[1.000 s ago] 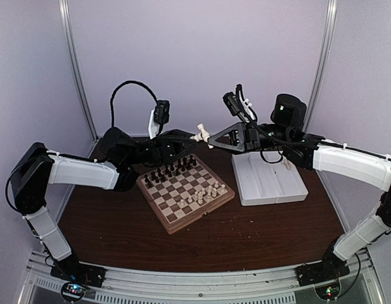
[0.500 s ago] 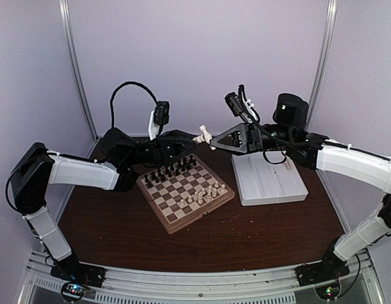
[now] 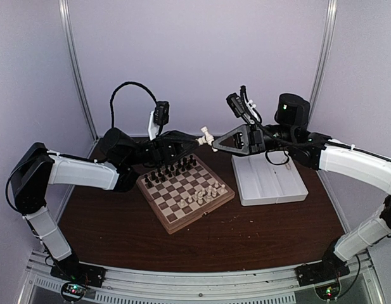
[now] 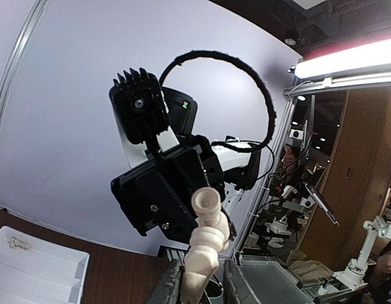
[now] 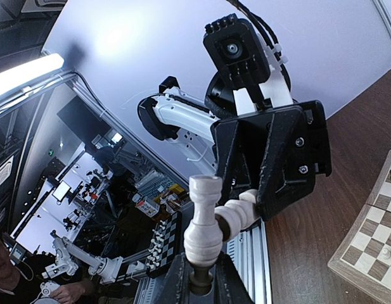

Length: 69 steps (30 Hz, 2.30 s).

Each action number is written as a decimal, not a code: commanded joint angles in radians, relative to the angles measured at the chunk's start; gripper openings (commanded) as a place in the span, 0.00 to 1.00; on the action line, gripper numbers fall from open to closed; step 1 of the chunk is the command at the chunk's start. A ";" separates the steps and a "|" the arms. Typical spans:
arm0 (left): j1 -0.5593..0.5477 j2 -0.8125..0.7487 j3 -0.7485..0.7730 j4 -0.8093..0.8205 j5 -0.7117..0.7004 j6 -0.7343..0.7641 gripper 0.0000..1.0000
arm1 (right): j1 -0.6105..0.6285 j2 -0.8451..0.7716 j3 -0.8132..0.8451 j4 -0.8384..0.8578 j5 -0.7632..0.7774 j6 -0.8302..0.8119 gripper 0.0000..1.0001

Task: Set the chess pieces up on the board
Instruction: Pick up the chess piece from the storage box, then place the chess piece on the chessboard.

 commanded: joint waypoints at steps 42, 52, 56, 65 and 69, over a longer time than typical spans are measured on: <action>0.038 -0.178 -0.246 -0.469 -0.018 0.287 0.00 | -0.098 -0.154 -0.001 -0.383 0.107 -0.283 0.00; -0.130 -0.279 0.084 -1.782 -0.588 0.978 0.00 | -0.143 -0.102 -0.043 -0.317 0.134 -0.244 0.00; -0.170 -0.186 0.209 -2.016 -0.790 0.989 0.00 | -0.152 -0.084 -0.056 -0.273 0.132 -0.220 0.00; -0.207 -0.073 0.330 -2.200 -0.905 1.023 0.00 | -0.175 -0.087 -0.093 -0.247 0.125 -0.206 0.00; -0.219 -0.027 0.363 -2.224 -0.976 1.031 0.00 | -0.185 -0.098 -0.106 -0.241 0.122 -0.203 0.00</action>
